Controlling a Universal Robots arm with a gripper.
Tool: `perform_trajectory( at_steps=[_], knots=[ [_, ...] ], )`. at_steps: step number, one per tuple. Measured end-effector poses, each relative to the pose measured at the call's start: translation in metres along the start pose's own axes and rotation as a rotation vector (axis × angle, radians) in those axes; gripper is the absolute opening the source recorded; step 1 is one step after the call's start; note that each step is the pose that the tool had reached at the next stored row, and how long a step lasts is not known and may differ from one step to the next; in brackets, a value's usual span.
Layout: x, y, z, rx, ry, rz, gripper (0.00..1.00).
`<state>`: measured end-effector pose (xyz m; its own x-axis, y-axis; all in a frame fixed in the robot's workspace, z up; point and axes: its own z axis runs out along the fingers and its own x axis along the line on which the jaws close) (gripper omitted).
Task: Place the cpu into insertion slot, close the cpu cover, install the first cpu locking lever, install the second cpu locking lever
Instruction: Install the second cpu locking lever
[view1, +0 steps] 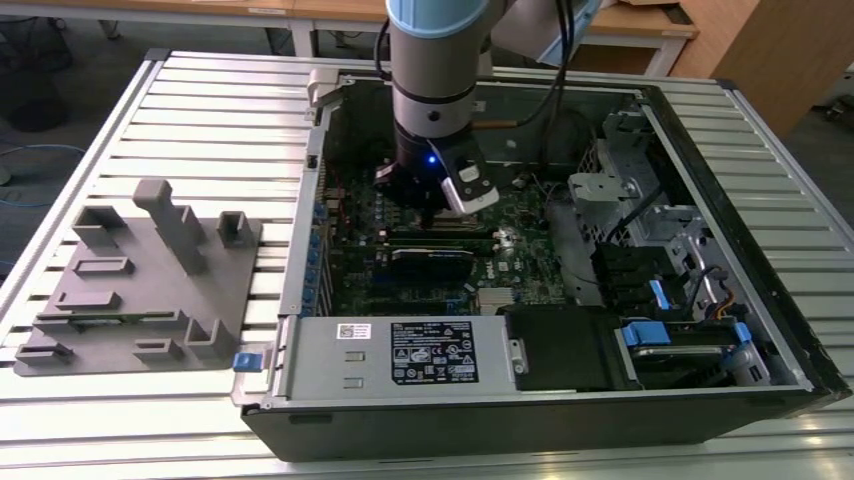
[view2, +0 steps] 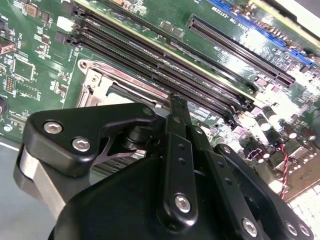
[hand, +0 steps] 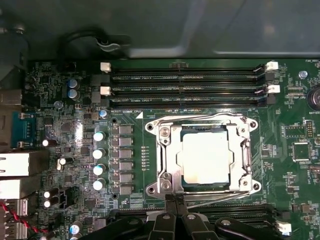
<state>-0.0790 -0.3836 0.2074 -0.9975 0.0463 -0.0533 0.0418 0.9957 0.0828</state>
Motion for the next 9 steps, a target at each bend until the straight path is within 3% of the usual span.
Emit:
perform_trajectory(
  at_steps=[9],
  knots=[
    [0.0052,-0.0009,0.0002,0.0026,-0.0002,0.000,0.11]
  ],
)
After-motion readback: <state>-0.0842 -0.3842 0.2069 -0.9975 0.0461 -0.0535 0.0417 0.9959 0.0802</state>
